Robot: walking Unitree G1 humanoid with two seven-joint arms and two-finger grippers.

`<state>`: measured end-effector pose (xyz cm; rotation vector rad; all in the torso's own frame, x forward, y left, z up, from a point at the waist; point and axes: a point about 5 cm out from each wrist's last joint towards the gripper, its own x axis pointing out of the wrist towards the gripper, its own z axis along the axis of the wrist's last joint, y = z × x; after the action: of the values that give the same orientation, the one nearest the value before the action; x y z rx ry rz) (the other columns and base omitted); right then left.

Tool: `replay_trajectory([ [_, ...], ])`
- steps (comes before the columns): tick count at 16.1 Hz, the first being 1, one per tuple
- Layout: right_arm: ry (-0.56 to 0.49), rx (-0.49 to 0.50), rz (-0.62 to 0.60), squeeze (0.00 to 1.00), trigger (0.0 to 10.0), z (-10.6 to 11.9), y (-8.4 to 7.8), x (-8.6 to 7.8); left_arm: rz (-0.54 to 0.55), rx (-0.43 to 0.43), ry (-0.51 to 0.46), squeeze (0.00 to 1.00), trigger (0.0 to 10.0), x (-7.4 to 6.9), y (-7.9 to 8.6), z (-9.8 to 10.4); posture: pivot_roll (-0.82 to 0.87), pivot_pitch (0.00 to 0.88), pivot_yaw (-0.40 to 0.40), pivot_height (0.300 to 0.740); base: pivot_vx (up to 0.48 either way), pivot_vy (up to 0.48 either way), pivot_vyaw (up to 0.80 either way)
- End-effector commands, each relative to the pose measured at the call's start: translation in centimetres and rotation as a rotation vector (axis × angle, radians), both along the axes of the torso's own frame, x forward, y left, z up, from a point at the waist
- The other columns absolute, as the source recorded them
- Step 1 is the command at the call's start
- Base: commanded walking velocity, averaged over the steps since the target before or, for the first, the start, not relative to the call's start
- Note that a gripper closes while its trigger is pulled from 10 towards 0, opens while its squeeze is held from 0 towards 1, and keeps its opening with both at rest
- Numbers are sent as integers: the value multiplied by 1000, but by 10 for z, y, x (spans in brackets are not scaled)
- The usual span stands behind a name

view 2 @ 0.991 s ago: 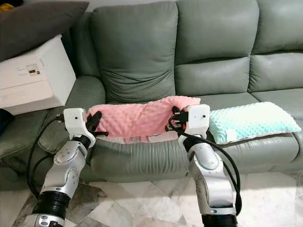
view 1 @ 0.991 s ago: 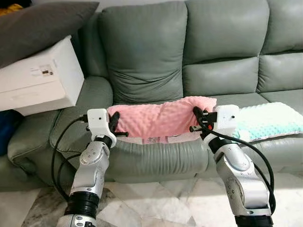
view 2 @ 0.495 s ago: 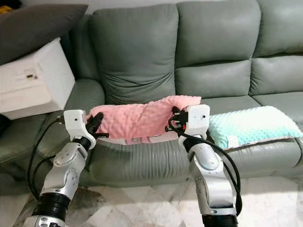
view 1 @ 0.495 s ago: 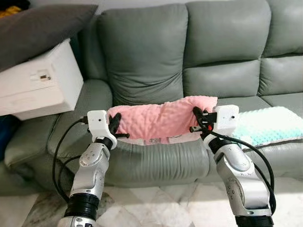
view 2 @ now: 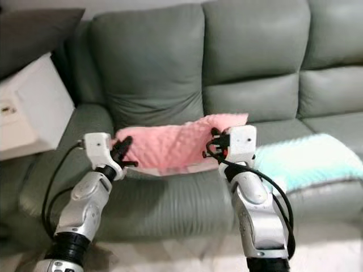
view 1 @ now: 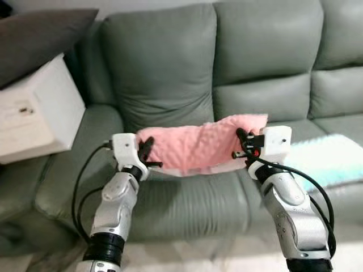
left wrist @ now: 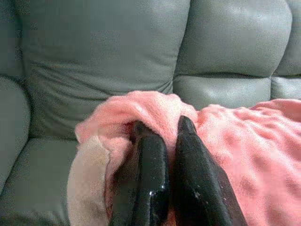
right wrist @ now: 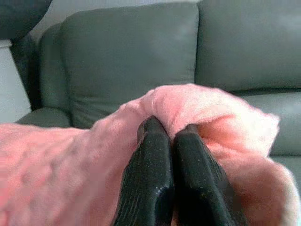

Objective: Move the pillow to the sofa

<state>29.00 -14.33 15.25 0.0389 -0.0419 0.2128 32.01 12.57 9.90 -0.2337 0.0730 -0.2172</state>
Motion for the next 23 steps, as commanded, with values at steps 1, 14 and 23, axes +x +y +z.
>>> replay_trajectory([
  [1,-37,21,43,0,10000,8,11,-1,33,18,-26,0,10000,1,13,6,-246,0,69,740,469,0,0],
  [14,-42,20,39,0,10000,6,10,-2,181,138,-39,0,10000,4,33,7,-242,0,74,740,71,0,38],
  [23,27,16,-40,0,10000,-14,-4,-5,138,165,11,0,10000,6,31,-14,-222,0,77,740,0,0,160],
])
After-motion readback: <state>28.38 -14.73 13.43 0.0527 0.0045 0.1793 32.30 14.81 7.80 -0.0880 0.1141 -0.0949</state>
